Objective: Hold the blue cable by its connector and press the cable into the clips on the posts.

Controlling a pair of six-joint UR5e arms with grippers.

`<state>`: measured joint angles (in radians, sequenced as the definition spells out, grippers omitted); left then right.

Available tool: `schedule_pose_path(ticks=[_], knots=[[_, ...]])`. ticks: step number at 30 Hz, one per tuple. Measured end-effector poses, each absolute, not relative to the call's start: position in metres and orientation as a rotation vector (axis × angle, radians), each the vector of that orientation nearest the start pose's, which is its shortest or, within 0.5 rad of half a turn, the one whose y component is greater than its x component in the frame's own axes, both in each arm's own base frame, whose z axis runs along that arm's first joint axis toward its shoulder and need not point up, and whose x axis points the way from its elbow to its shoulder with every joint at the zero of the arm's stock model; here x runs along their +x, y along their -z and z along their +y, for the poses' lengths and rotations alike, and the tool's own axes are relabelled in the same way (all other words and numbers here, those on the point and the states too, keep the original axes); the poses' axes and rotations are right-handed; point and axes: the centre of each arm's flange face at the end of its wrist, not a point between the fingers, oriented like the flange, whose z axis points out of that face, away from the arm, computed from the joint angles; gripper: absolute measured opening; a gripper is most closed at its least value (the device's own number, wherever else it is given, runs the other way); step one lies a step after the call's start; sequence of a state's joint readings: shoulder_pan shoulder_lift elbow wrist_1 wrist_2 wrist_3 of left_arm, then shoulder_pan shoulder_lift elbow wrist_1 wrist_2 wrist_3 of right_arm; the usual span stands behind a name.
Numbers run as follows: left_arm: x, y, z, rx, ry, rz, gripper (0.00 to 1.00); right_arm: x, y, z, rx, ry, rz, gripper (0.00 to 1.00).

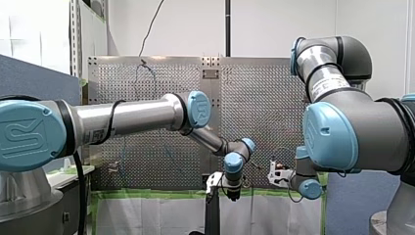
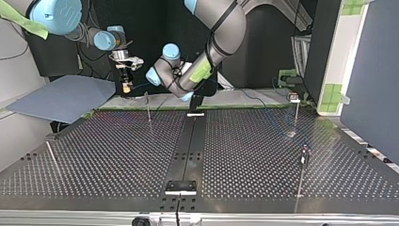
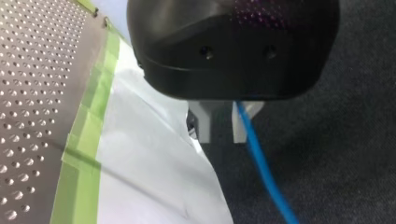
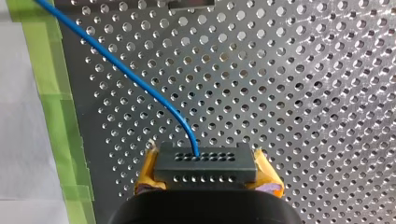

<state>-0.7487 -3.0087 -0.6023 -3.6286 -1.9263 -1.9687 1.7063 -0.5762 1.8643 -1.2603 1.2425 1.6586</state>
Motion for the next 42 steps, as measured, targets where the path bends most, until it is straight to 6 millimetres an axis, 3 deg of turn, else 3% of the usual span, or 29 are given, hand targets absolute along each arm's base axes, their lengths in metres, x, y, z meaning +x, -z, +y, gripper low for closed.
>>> schedule_pose_path(ticks=[16,31,42], knots=[[0.473,0.082,-0.58,0.309,-0.064,2.367,0.0,0.239,0.085,-0.53,1.536,-1.591,-1.06,0.0],[0.455,0.032,-0.597,0.192,-0.03,2.242,0.0,0.223,0.082,-0.544,1.489,-1.586,-1.099,0.0],[0.425,-0.005,-0.614,0.161,0.009,2.144,0.0,0.209,0.08,-0.553,1.466,-1.593,-1.116,0.0]])
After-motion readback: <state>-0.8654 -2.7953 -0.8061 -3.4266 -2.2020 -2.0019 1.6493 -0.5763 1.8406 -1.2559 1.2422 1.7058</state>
